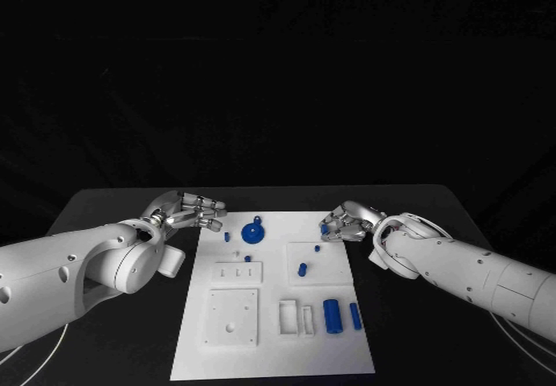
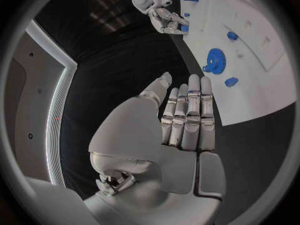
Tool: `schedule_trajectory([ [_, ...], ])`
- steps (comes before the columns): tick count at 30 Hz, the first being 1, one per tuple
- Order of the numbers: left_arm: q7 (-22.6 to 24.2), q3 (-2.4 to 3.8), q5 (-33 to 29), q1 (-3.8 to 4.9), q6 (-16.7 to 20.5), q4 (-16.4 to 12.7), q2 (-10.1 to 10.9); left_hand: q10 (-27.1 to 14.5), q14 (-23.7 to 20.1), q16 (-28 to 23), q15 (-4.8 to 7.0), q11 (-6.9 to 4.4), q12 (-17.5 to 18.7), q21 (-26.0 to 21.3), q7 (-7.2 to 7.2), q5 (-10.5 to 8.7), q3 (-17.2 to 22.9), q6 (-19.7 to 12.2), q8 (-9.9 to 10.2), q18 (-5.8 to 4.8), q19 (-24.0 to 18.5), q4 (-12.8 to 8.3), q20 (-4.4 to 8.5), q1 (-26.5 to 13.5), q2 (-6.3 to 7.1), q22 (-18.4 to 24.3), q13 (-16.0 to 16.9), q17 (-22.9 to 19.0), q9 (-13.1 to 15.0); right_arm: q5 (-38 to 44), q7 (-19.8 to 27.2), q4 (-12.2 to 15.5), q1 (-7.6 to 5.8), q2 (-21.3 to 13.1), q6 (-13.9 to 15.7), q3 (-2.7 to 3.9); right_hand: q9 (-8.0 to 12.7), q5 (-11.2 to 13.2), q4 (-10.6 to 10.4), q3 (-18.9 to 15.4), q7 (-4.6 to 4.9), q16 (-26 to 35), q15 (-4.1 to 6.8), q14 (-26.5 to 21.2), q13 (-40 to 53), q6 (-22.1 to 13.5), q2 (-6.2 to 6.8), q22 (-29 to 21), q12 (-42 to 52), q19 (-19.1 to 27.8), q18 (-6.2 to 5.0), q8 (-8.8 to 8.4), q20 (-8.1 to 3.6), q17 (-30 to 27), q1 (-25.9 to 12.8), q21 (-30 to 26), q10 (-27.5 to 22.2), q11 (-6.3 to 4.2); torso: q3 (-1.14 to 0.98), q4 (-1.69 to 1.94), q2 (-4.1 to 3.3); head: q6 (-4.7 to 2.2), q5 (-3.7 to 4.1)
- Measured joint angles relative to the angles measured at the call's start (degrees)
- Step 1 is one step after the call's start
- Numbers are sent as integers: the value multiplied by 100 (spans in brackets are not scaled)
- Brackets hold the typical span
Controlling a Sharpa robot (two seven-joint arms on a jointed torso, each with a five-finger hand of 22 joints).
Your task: Assemble the parts on the task board
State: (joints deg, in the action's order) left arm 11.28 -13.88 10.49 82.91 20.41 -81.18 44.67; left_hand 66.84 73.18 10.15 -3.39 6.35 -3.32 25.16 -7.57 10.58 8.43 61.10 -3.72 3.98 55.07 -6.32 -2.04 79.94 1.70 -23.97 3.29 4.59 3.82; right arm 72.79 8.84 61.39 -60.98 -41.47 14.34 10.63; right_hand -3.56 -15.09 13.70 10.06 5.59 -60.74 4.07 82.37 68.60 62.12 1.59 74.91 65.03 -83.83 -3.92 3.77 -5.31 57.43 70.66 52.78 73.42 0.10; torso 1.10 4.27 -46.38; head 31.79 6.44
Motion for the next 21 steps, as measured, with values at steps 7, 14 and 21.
schedule_trajectory([
  [7,-5,0,6,0,-10,2,-1,0,0,0,0,0,0,0,0,0,0,0,0,-1,0,0,0,0,0,0,0,0,0,-2,-7,0,0,5,8,-1,0,363,-22,192,-52,-22,11,11,8,275,-103,0,0,0,0,0,0,8,103,0,12,-29,-2,-2,0,2,-4],
  [14,-14,0,11,0,-17,3,0,0,0,0,0,0,0,0,0,0,0,0,0,-1,0,0,0,0,0,0,0,0,0,-2,-11,-1,0,0,56,-1,1,881,19,689,-114,-22,52,8,17,558,-160,0,0,-21,0,-62,-21,8,100,0,21,-85,-4,-3,2,4,2],
  [21,-25,0,20,0,-27,4,0,0,0,0,0,0,0,0,0,0,0,0,0,0,0,0,0,0,0,-5,0,0,0,-2,-12,-1,2,3,178,0,-2,1111,30,1005,-107,-21,66,22,34,576,-160,0,0,-21,0,-56,-62,45,100,0,41,-105,-8,-4,3,0,6],
])
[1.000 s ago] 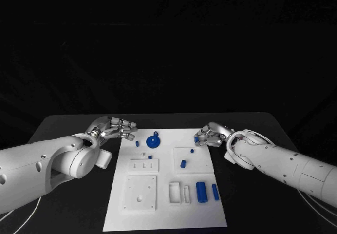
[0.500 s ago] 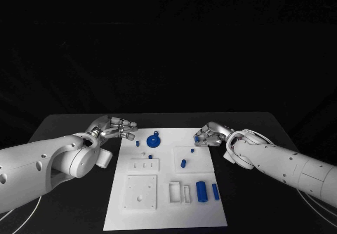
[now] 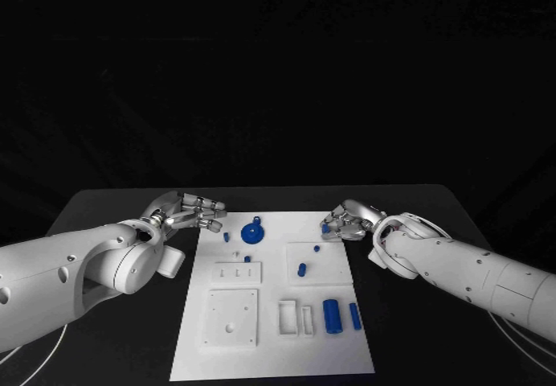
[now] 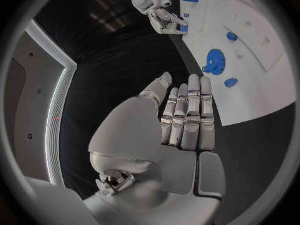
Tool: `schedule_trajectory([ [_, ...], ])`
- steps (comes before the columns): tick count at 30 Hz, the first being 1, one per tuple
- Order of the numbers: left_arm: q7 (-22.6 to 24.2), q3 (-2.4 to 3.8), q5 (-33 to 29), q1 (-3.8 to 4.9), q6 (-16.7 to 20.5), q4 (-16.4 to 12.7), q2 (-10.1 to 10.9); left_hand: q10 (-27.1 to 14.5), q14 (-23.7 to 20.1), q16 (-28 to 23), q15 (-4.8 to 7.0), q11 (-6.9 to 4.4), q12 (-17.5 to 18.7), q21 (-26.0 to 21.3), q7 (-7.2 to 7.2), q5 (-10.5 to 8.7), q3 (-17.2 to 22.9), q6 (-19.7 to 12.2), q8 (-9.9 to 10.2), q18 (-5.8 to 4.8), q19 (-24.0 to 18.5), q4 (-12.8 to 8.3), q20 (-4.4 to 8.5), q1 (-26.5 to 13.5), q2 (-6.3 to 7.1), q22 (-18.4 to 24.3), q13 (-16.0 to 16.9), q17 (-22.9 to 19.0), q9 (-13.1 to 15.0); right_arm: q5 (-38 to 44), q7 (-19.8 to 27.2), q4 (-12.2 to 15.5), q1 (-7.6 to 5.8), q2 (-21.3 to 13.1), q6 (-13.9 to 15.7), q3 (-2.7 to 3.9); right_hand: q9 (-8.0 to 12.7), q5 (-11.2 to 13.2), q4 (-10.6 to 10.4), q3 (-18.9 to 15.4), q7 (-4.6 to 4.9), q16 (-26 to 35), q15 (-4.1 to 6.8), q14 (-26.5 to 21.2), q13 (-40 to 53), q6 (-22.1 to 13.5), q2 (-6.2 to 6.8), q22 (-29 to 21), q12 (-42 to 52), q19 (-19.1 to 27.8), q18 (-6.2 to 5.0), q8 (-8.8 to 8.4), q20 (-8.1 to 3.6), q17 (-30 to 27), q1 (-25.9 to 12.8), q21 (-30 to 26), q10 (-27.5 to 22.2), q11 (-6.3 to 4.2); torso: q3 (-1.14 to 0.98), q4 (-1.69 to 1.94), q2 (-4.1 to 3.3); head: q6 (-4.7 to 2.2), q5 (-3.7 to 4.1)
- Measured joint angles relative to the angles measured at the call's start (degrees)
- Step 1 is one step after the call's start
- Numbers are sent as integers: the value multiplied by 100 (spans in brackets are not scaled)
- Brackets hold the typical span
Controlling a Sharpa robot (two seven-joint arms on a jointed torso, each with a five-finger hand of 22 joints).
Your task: Assemble the parts on the task board
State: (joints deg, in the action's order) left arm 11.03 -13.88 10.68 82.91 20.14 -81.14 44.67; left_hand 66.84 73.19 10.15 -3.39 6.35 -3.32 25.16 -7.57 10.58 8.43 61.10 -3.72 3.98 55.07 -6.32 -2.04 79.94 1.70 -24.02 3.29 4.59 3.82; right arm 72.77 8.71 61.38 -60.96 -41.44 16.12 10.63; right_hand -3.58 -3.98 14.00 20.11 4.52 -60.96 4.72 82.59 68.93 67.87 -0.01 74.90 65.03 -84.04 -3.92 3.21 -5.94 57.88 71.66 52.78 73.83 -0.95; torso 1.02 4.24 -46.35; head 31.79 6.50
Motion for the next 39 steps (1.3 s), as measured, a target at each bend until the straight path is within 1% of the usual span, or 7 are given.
schedule_trajectory([
  [11,-71,1,52,0,-46,5,-28,278,134,98,66,-129,0,8,70,-3,-29,144,0,0,89,92,19,-94,-94,-46,0,40,5,39,-96,300,-7,-38,211,-2,-3,4,-28,-27,-8,0,21,21,15,9,1,0,0,0,0,0,0,32,0,22,32,-30,-5,-18,7,-21,1],
  [18,-388,1,155,54,-154,54,-158,1245,715,794,384,-469,0,323,301,-114,-252,591,-23,0,613,439,322,-400,-124,-176,14,432,23,234,-400,796,-204,-83,248,6,-4,67,-121,-120,-10,0,21,22,15,12,18,0,0,0,0,7,0,32,17,22,19,-58,-5,-34,34,-55,-25],
  [19,-469,1,174,69,-184,83,-206,1386,784,911,430,-515,-12,367,333,-147,-290,623,-23,-67,679,496,365,-434,-125,-196,23,518,23,279,-477,888,-236,-83,249,6,-5,67,-121,-120,-12,0,21,22,15,13,26,0,0,0,0,8,0,32,25,22,19,-58,-5,-37,42,-59,-37],
  [26,-1056,4,260,185,-484,264,-517,1709,813,2397,704,-749,-736,998,490,-197,-751,779,-23,-226,964,1102,675,-1047,-211,-655,331,1541,204,583,-988,1361,-388,18,247,6,-8,67,-265,-21,-16,0,31,11,17,17,87,0,-1,0,0,17,0,36,85,22,19,-58,-4,-64,107,-64,-121],
  [31,-1485,7,302,226,-717,372,-712,1708,310,3881,825,-832,-1461,1783,543,-178,-887,702,-302,-226,671,1535,800,-1329,-119,-1383,856,2361,1083,780,-1338,1588,-433,203,249,6,-10,71,-277,85,-16,21,31,11,17,17,128,0,-3,0,0,26,1,35,45,22,19,-58,-2,-92,152,-51,-182],
  [35,-1733,5,334,233,-832,430,-830,1515,36,4484,816,-868,-2043,2067,564,-178,-698,-65,-1355,-226,457,1938,787,-1610,24,-1739,1368,2438,2543,900,-1572,1693,-445,353,247,-9,-11,37,-278,86,-16,21,31,11,16,18,128,0,-4,0,0,27,1,35,45,22,19,-58,3,-111,176,-25,-218],
  [39,-1867,5,395,236,-913,451,-899,1233,-74,4798,808,-868,-2512,2155,606,-178,-604,-547,-2082,-225,388,2116,779,-1695,25,-1896,1658,2355,3339,987,-1731,1772,-448,464,239,-28,-15,20,-303,111,-16,44,30,11,9,18,186,0,-4,0,-1,27,1,23,45,22,19,-58,9,-119,192,-17,-230],
])
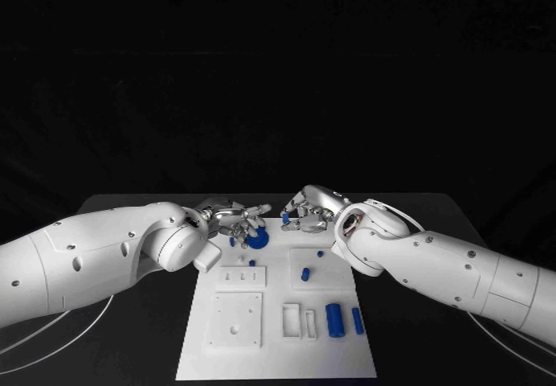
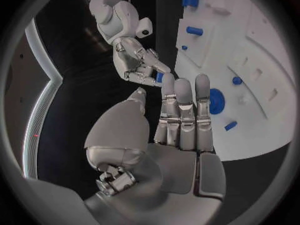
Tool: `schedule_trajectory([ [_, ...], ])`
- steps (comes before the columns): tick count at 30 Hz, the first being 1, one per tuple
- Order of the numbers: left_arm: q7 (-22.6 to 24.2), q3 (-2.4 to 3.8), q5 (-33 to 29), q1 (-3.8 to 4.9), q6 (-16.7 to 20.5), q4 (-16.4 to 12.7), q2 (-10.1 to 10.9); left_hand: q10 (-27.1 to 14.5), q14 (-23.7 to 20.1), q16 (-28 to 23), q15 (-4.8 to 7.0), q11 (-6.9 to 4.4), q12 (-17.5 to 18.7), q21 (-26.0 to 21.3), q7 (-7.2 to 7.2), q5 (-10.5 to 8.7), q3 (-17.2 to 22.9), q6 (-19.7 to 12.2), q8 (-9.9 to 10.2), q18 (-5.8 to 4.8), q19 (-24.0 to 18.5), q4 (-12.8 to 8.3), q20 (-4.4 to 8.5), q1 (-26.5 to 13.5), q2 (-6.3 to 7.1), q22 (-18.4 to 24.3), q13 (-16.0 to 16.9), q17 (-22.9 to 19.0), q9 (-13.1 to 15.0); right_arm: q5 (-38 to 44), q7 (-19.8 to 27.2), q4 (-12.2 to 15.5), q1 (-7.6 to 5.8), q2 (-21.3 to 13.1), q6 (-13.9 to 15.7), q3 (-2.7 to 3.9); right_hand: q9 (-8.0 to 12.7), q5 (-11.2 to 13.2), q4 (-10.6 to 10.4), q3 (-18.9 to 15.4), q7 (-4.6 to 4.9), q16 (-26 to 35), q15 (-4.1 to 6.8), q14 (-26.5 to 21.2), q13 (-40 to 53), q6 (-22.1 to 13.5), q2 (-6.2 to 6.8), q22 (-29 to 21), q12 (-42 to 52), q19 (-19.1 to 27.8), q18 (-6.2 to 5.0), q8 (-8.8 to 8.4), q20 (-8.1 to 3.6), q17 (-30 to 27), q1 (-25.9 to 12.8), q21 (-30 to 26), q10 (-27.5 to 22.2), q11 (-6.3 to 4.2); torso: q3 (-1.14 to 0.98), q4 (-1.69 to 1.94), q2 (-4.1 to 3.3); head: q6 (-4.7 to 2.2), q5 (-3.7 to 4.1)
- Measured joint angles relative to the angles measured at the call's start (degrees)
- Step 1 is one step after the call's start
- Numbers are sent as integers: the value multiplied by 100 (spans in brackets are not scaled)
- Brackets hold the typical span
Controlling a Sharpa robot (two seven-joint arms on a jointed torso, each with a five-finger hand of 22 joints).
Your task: Assemble the parts on the task board
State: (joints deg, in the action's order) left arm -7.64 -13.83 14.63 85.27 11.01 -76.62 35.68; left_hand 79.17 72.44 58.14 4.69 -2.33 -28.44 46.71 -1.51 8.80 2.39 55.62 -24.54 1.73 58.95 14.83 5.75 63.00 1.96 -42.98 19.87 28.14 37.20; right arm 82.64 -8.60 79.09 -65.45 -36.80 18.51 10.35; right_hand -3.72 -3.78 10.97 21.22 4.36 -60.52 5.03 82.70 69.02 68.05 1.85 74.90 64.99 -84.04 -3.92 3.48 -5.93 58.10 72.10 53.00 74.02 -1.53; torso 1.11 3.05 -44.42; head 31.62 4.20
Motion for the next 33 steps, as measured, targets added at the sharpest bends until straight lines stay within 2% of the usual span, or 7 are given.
schedule_trajectory([
  [2,-50,0,46,1,-35,9,-28,-92,-46,114,15,6,-155,21,10,0,-13,-92,-190,-1,-12,18,10,-29,-29,-55,60,-59,188,43,-71,33,-2,48,-5,-7,-1,0,-15,15,0,0,0,0,0,0,0,0,0,0,0,0,0,0,0,0,0,0,3,-2,7,2,-2],
  [5,-105,0,126,2,-72,10,-65,-152,-84,241,-2,9,-285,21,20,0,-29,-118,-292,-1,-52,2,-12,-29,-29,-124,68,-185,321,95,-160,85,-3,99,-13,-20,-2,0,-26,26,0,0,-1,0,0,0,0,0,0,0,0,0,0,0,0,0,0,0,5,-2,8,1,-2],
  [9,-152,-1,231,2,-98,10,-90,-183,-142,291,-20,23,-297,21,20,0,1,-118,-292,-1,-52,32,-12,-29,-29,-169,20,-308,325,144,-246,156,-3,133,-27,-33,-3,0,-27,27,0,0,-1,0,0,0,1,0,0,0,0,-1,0,0,0,0,0,1,5,-2,8,-8,-11],
  [14,-195,-1,352,2,-102,9,-99,-191,-141,306,-20,31,-297,-2,-1,0,27,-139,-226,-1,-71,59,-32,-29,46,-186,-8,-377,263,188,-324,229,-3,142,-50,-53,-5,0,-27,27,0,0,-1,0,0,0,16,0,0,0,0,-1,0,0,-15,0,0,1,3,-7,0,-20,-16],
  [19,-238,-1,461,2,-101,7,-112,-230,-194,305,-32,32,-297,-51,-1,-6,41,-139,-158,-1,-71,-20,-32,-28,46,-205,-49,-444,182,218,-379,293,-3,152,-68,-63,-6,0,-27,26,0,0,-1,0,0,0,17,0,0,0,0,-3,0,0,-16,0,1,2,0,-8,-5,-21,-23],
  [30,-320,-2,620,2,-101,1,-132,-252,-203,305,-42,50,-297,-95,-23,-23,43,-160,-121,-1,-71,-22,-32,-28,46,-218,-65,-485,117,249,-446,379,-3,168,-109,-80,-7,1,-47,46,7,0,-2,0,-5,12,31,0,-1,0,0,-25,0,0,-30,0,9,11,1,-4,-6,-8,-12],
  [33,-338,-3,651,2,-101,2,-132,-252,-203,305,-42,50,-297,-117,-23,-23,21,-159,-80,0,-73,-80,-34,-28,46,-225,-82,-503,76,254,-466,390,-3,168,-121,-84,-7,1,-47,46,8,0,-2,0,-5,14,39,0,-1,0,0,-25,0,0,-38,0,10,11,2,-6,-6,-8,-11],
])
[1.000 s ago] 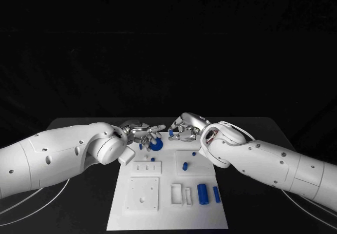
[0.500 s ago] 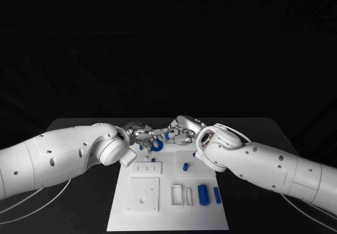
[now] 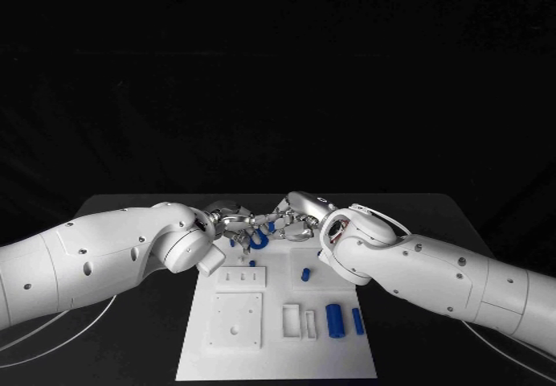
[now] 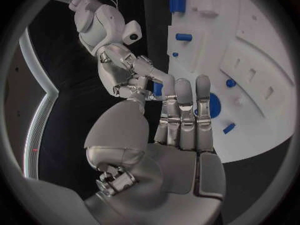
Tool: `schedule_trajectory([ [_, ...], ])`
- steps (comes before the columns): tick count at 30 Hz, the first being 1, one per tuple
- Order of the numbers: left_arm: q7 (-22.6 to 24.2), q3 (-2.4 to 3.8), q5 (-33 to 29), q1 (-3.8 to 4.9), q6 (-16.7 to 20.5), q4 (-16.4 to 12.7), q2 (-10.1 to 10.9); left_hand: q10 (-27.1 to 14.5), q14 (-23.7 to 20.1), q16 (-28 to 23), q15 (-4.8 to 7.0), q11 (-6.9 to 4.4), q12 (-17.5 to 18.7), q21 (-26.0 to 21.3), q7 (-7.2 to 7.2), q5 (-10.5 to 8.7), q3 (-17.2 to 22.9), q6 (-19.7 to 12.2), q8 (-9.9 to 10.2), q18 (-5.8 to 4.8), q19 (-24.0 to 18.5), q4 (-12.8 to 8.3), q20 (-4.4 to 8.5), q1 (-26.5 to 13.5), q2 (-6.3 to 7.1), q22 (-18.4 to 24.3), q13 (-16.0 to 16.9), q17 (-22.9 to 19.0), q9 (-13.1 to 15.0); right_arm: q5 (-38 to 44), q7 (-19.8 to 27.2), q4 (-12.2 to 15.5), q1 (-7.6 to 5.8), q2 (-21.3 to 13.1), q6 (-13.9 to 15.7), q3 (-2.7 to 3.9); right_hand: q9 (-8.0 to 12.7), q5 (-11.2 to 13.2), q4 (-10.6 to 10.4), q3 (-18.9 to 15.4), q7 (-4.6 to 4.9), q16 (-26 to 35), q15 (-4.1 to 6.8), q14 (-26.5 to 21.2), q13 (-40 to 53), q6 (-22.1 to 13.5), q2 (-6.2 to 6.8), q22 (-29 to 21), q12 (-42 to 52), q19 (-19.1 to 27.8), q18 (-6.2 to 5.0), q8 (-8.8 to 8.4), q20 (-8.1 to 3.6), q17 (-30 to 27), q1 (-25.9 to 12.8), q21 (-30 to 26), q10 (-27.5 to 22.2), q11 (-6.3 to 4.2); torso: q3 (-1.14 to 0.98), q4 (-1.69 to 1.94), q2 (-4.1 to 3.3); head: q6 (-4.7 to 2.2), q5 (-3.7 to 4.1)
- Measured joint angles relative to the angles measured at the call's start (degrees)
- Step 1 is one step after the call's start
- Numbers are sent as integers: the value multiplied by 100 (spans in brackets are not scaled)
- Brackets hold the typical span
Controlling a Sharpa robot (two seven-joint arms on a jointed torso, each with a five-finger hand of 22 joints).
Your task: Assemble the parts on the task board
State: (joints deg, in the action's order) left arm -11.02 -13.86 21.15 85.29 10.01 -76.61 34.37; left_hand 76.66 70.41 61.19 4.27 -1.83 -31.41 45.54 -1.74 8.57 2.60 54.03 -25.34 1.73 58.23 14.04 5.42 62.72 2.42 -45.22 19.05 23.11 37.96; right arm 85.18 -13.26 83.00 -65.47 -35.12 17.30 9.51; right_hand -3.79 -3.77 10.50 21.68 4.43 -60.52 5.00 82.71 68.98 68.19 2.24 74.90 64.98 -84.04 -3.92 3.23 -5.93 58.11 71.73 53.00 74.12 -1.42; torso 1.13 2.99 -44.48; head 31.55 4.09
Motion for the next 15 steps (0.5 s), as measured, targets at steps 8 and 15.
schedule_trajectory([
  [8,-41,0,51,0,-15,-2,-2,0,0,0,0,0,0,-63,-21,0,-117,20,39,0,-19,-216,-19,146,-145,-47,-17,-30,-100,12,-43,11,0,16,-29,-11,0,0,0,0,-8,0,0,0,0,19,22,0,0,0,0,25,0,0,22,0,1,1,3,-1,0,-3,7],
  [15,-69,-3,80,0,-47,-2,-4,0,0,0,0,0,24,-102,-20,0,-260,85,143,0,-19,-530,-19,357,-386,-106,-30,-41,-193,27,-85,11,0,39,-45,-18,0,0,0,0,-9,0,-1,1,0,20,29,0,0,0,0,25,0,0,15,0,5,6,7,2,1,-1,20],
])
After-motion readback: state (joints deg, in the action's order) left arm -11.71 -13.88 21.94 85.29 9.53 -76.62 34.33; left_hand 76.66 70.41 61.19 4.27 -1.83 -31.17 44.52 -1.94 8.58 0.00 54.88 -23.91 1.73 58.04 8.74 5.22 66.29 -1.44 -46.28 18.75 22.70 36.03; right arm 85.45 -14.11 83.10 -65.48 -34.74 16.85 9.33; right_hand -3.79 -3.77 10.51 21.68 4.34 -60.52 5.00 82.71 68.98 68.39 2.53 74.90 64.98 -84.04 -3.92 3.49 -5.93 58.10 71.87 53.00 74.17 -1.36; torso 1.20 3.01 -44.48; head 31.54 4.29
